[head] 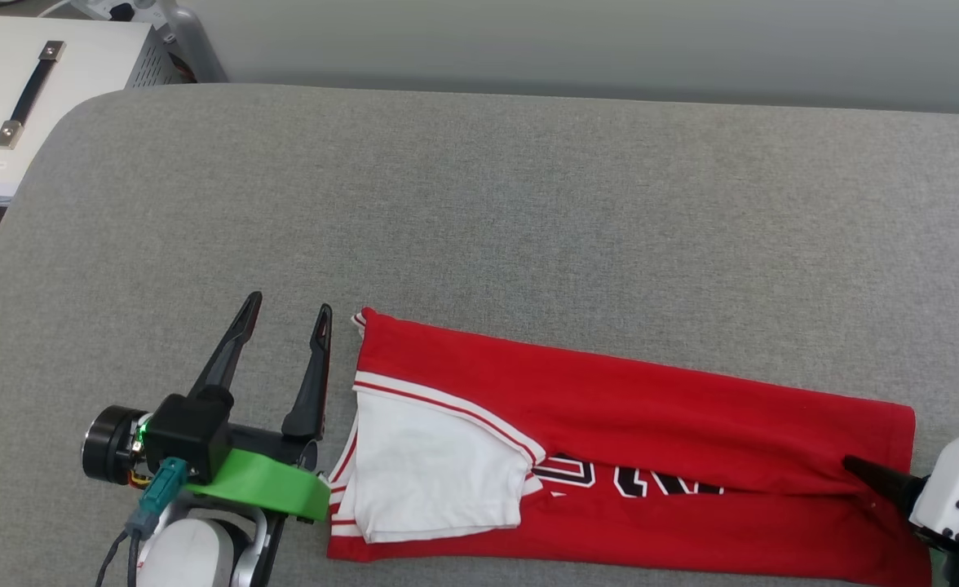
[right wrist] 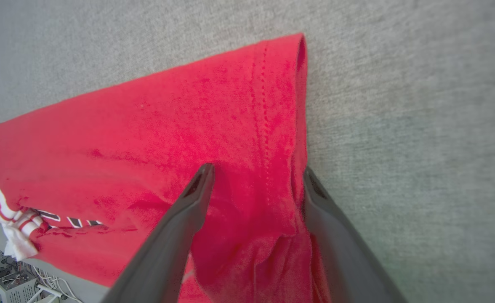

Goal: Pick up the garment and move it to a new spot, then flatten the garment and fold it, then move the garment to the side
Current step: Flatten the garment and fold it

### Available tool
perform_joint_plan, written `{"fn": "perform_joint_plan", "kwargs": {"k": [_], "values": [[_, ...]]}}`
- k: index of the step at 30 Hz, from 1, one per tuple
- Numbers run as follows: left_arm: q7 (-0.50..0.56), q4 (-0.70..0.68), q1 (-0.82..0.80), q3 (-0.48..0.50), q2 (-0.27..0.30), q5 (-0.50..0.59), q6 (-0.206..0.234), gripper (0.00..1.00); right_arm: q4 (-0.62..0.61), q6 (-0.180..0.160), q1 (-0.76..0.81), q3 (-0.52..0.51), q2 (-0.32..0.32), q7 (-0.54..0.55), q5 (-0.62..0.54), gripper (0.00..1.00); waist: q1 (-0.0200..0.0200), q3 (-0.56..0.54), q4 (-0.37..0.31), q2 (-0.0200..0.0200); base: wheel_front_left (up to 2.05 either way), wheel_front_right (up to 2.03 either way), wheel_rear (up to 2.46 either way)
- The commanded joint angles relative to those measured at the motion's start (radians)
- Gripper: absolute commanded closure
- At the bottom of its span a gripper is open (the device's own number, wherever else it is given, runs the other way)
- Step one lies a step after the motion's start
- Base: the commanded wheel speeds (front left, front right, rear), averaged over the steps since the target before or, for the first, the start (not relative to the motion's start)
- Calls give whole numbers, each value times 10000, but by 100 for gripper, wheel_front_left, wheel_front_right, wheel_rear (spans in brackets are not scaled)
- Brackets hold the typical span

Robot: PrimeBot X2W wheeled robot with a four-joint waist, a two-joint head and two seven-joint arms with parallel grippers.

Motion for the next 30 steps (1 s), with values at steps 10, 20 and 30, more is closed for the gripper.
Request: {"fn": "perform_joint_plan", "kwargs": {"k": [10, 20, 30], "values": [[-56, 221, 142, 437, -376, 322, -343, 0, 424, -6, 80, 751, 298, -179, 390, 100, 0, -137, 30, 0, 0, 0, 0], [-57, 339, 215, 567, -475, 367, -428, 0, 770, -6, 55, 1021, -136, -1081, 416, 100, 0, -261, -43, 0, 0, 0, 0], [-57, 388, 208, 505, -539, 298, -445, 0, 1129, -6, -80, 460, -1067, -2008, -197, 100, 0, -332, -81, 0, 0, 0, 0]]}}
